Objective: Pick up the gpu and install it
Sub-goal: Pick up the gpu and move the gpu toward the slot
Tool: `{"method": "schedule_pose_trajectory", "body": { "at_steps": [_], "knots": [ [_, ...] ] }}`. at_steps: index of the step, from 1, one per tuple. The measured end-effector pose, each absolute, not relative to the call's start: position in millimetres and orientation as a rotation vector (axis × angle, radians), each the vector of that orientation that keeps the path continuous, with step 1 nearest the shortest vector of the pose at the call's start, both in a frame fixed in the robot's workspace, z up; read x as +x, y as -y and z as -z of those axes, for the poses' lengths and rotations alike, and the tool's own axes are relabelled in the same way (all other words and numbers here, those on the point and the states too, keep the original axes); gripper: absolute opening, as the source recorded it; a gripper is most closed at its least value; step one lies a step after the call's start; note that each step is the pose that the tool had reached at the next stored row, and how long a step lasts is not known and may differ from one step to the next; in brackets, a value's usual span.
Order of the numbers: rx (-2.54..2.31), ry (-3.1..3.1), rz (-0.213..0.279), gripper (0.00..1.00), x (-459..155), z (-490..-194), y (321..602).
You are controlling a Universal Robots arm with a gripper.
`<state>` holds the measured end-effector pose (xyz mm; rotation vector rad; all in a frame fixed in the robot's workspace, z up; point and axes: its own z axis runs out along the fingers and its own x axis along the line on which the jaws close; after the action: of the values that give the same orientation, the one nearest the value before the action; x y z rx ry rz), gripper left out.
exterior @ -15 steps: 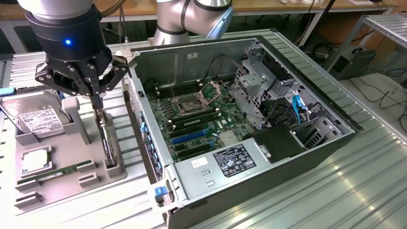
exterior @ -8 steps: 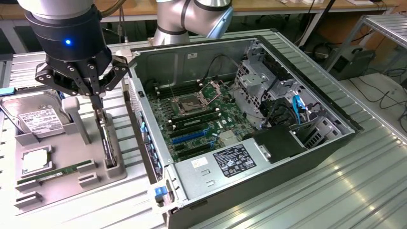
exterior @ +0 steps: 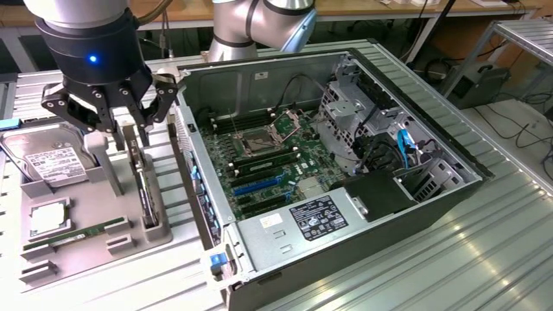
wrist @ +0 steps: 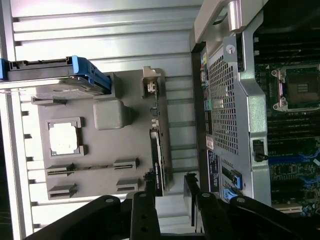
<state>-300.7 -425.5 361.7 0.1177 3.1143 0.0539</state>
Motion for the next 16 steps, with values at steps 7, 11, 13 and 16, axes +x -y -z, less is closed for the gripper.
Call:
{"method": "schedule_pose_trajectory", "body": {
  "at_steps": [7, 11, 13, 16],
  "knots": [
    [0.118, -3.115, -0.053, 0.36, -303, -343, 426],
    [0.117, -3.119, -0.053, 0.36, -308, -335, 426],
    [0.109, -3.119, -0.053, 0.36, -309, -331, 426],
    [0.101, -3.120, -0.053, 0.36, -310, -325, 426]
  ]
}}
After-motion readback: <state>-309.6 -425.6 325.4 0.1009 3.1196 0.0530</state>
